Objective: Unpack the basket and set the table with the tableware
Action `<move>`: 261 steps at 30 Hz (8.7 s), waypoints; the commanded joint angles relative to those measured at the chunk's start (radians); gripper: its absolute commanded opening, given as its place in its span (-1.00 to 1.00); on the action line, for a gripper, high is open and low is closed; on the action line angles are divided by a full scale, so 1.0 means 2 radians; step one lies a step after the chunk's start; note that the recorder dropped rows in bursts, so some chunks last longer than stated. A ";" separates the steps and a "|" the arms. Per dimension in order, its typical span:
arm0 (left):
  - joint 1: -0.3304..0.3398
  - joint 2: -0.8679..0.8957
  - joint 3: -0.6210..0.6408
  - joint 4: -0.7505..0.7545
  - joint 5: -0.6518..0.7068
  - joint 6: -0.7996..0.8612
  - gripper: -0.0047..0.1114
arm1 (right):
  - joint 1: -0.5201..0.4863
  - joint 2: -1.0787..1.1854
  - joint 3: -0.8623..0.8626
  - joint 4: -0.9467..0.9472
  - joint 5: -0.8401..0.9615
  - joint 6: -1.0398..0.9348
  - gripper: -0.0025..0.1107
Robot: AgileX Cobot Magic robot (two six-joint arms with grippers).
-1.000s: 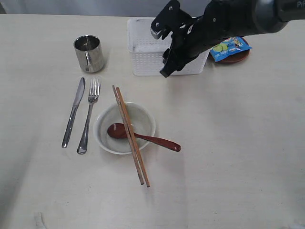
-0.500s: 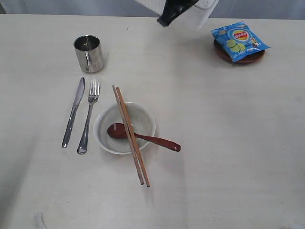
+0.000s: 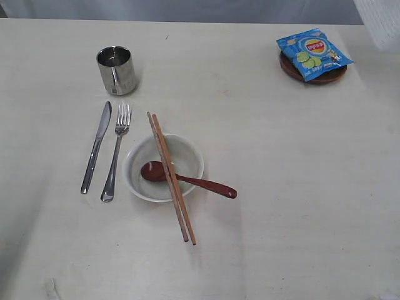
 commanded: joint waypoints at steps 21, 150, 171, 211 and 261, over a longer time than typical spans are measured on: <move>-0.003 -0.002 0.002 0.001 -0.001 0.000 -0.92 | -0.013 0.138 -0.004 0.054 -0.009 -0.018 -0.96; -0.003 -0.002 0.002 0.001 -0.001 -0.001 -0.92 | 0.265 -0.126 0.073 -0.024 0.076 0.154 -0.96; -0.003 -0.002 0.002 0.001 -0.001 -0.001 -0.92 | 0.281 -0.416 0.410 -0.044 -0.101 0.149 -0.96; -0.003 -0.002 0.002 0.000 -0.002 -0.001 -0.92 | 0.013 -0.976 0.787 -0.050 -0.179 0.166 -0.96; -0.003 -0.002 0.002 0.000 -0.002 -0.002 -0.92 | 0.073 -0.976 0.810 -0.080 -0.118 0.175 -0.96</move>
